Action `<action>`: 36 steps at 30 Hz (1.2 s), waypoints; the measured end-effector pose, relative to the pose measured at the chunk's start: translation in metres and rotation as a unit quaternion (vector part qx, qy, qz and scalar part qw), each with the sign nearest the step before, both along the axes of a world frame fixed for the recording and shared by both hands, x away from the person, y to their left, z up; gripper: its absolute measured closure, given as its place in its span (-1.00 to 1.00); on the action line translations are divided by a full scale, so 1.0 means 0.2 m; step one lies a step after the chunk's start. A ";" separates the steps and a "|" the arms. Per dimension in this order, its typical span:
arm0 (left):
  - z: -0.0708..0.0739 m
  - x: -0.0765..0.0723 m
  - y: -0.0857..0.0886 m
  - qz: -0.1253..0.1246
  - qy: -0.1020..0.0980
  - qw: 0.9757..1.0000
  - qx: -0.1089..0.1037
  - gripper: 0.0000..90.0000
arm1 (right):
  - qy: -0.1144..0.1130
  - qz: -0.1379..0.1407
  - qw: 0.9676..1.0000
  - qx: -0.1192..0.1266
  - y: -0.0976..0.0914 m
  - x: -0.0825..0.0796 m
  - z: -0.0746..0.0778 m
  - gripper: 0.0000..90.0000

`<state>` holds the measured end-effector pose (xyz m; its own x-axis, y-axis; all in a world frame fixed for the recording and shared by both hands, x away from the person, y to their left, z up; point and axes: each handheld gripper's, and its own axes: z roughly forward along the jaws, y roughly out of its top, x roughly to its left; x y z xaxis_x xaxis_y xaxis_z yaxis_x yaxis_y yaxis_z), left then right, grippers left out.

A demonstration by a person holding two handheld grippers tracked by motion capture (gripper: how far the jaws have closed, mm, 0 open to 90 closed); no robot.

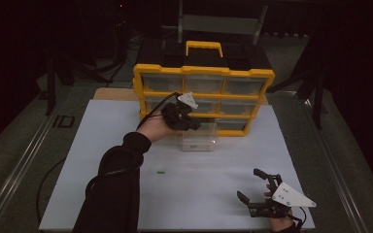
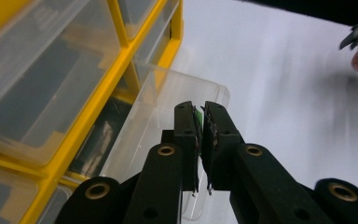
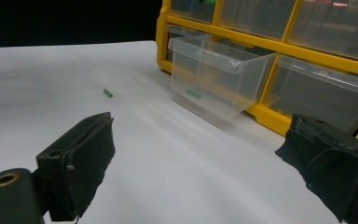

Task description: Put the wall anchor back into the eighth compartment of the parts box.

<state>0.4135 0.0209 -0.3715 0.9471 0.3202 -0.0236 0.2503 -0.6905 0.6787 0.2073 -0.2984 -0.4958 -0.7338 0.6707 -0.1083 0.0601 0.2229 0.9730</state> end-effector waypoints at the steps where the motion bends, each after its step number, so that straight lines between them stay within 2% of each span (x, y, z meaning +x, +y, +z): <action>1: -0.01 0.00 -0.01 -0.002 0.002 1.000 0.002 0.86 | 0.000 0.001 1.000 0.000 0.00 0.00 0.00 -0.82; 5: -0.03 0.01 -0.02 0.002 0.002 1.000 0.007 0.86 | 0.000 0.001 1.000 0.000 0.00 0.00 0.00 -0.82; 7: -0.05 0.01 -0.03 0.003 0.011 1.000 0.015 0.86 | -0.001 0.000 1.000 0.001 0.00 0.00 0.00 -0.82; 8: -0.06 0.01 -0.03 0.006 0.007 1.000 0.023 0.86 | -0.001 0.000 1.000 0.001 0.00 0.00 0.00 -0.82; 9: -0.08 0.02 -0.04 0.008 0.016 1.000 0.026 0.86 | -0.001 0.000 1.000 0.001 0.00 0.00 0.00 -0.82; 15: -0.11 0.03 -0.05 0.015 0.022 0.999 0.037 0.85 | -0.001 0.001 1.000 0.001 0.00 0.00 0.00 -0.82; 16: -0.14 0.03 -0.06 0.019 0.024 0.998 0.046 0.85 | -0.001 0.001 1.000 0.001 0.00 0.00 0.00 -0.82; 20: -0.17 0.04 -0.07 0.024 0.029 0.998 0.057 0.85 | -0.002 0.002 1.000 0.001 0.00 0.00 0.00 -0.82; 26: -0.19 0.06 -0.07 0.037 0.024 0.997 0.056 0.82 | 0.000 0.002 1.000 0.002 0.00 0.00 0.00 -0.82; 27: -0.18 0.06 -0.06 0.049 0.019 0.997 0.056 0.62 | 0.001 0.003 1.000 0.002 0.00 0.00 0.00 -0.82; 28: -0.18 0.06 -0.06 0.050 0.020 0.997 0.056 0.42 | 0.001 0.002 1.000 0.001 0.00 0.00 0.00 -0.82; 29: -0.18 0.05 -0.05 0.042 0.031 0.997 0.050 0.25 | 0.002 0.002 1.000 0.001 0.00 0.00 0.00 -0.82; 30: -0.17 0.05 -0.05 0.041 0.032 0.997 0.051 0.15 | 0.002 0.002 1.000 0.001 0.00 0.00 0.00 -0.82; 32: -0.16 0.05 -0.04 0.047 0.039 0.997 0.044 -0.19 | 0.002 0.002 1.000 0.001 0.00 0.00 0.00 -0.82; 36: -0.15 0.03 -0.02 0.050 0.037 0.997 0.040 -0.76 | 0.003 0.002 1.000 -0.002 0.00 0.00 0.00 -0.82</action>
